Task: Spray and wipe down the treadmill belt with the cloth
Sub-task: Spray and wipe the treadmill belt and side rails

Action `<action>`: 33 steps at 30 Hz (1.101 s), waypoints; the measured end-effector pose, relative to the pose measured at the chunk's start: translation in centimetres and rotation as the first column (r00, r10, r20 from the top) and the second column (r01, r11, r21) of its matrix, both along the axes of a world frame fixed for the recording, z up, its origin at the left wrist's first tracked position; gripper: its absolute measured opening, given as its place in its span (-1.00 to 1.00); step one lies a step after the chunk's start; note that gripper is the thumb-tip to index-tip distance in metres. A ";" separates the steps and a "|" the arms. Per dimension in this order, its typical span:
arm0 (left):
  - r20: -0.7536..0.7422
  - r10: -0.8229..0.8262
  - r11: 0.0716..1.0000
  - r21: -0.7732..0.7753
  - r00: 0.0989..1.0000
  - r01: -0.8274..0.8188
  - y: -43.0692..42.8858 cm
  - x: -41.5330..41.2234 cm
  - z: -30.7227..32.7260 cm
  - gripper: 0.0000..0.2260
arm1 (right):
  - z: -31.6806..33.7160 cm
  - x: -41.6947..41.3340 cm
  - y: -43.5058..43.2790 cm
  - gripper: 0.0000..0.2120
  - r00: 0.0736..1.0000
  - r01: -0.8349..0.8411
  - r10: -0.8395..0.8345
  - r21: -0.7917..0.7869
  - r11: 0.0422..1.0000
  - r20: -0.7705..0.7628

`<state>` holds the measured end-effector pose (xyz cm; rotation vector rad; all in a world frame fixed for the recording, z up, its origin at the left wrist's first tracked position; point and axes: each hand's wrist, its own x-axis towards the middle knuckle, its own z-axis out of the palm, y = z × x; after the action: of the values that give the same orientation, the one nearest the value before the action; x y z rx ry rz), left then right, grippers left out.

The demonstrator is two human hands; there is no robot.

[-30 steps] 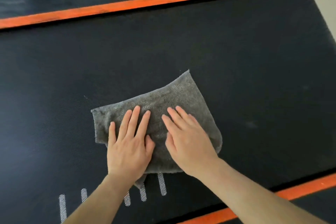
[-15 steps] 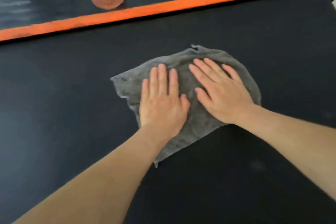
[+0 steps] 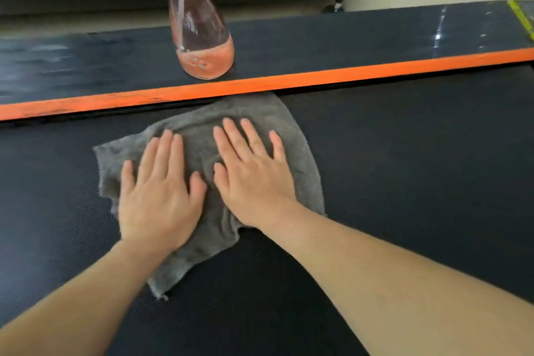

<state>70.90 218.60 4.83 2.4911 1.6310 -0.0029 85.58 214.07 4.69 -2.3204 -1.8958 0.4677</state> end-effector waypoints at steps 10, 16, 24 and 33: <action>-0.096 0.086 0.996 -0.005 0.992 -0.087 1.0 1.5 0.0 -0.30 | -0.5 7.3 2.6 -0.45 0.912 -0.407 0.403 0.064 0.911 0.075; -0.051 0.050 0.999 -0.006 0.997 -0.051 0.3 11.4 -0.6 -0.40 | 0.2 15.0 0.5 -0.45 0.956 -0.268 0.257 0.066 0.961 0.139; 0.003 -0.156 0.988 0.016 0.988 0.156 -5.3 24.3 -0.9 -0.32 | 1.2 23.0 -3.0 -0.48 0.951 -0.179 0.185 -0.048 0.983 0.247; -0.010 -0.177 0.984 -0.022 0.984 0.177 -5.8 25.8 -0.8 -0.36 | -0.7 25.7 -6.1 -0.53 0.996 -0.011 -0.014 0.281 0.960 0.087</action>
<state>96.72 212.75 3.98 2.6152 1.3996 -0.0563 111.32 207.94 4.02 -2.1876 -1.8567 0.0871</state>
